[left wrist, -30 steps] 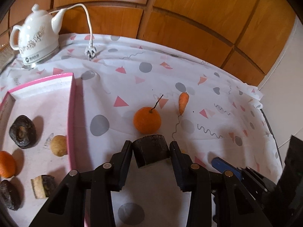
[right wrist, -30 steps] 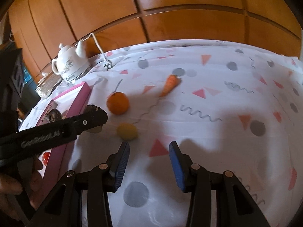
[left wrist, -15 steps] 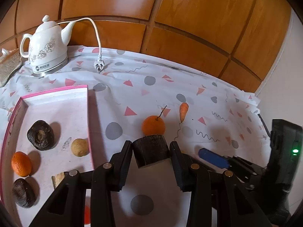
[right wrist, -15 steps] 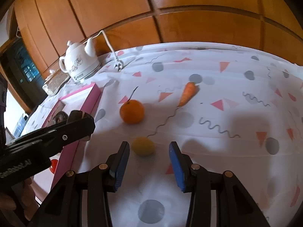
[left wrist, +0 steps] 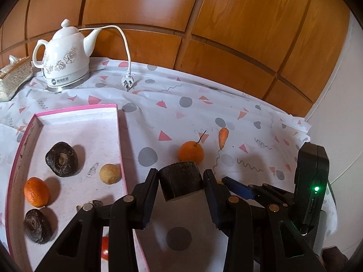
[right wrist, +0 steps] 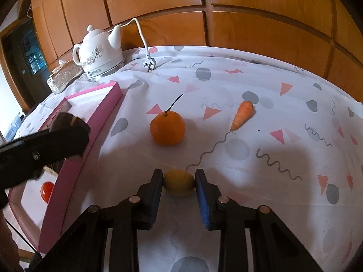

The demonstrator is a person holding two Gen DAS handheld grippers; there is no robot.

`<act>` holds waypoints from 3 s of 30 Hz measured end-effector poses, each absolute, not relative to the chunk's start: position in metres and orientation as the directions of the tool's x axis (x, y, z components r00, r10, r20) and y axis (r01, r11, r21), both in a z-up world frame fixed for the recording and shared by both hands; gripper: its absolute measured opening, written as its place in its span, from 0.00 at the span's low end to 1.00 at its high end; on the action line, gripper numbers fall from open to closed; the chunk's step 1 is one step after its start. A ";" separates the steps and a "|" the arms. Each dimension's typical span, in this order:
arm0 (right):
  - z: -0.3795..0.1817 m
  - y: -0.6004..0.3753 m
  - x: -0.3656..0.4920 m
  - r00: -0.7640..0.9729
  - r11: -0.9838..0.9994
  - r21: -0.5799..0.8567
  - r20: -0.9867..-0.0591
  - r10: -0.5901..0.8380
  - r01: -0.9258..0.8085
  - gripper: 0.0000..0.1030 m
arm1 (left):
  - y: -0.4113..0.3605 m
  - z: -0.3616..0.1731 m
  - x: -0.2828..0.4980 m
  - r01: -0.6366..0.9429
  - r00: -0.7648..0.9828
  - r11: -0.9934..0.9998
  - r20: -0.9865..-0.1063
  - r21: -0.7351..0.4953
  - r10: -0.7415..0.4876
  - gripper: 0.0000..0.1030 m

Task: Organize fruits
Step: 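Carry the log slice toward the tray with the left tool while the right tool grasps the yellow ball, then drop the log slice in the tray with the left tool while the right tool drops the yellow ball there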

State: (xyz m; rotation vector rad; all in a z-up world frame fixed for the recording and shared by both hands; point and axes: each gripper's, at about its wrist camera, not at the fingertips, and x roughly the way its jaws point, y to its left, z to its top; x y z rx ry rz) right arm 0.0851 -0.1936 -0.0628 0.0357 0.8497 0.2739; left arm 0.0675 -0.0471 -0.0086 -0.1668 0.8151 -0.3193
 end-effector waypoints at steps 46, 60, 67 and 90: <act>-0.014 -0.125 0.041 0.648 0.913 0.181 -0.655 0.389 -0.365 0.29 | 0.065 -0.017 0.026 -0.051 0.724 0.983 -0.685 -0.175 -0.084 0.40; -0.006 -0.062 0.052 0.576 0.856 0.187 -0.669 0.470 -0.481 0.29 | 0.102 -0.025 0.022 -0.137 0.729 0.969 -0.684 -0.206 -0.043 0.52; -0.005 -0.039 0.068 0.563 0.847 0.179 -0.676 0.476 -0.501 0.30 | 0.109 -0.020 0.019 -0.184 0.745 0.968 -0.667 -0.174 0.022 0.59; -0.003 -0.079 0.049 0.638 0.905 0.168 -0.659 0.398 -0.391 0.41 | 0.104 -0.016 0.010 -0.231 0.743 0.965 -0.663 -0.127 0.091 0.96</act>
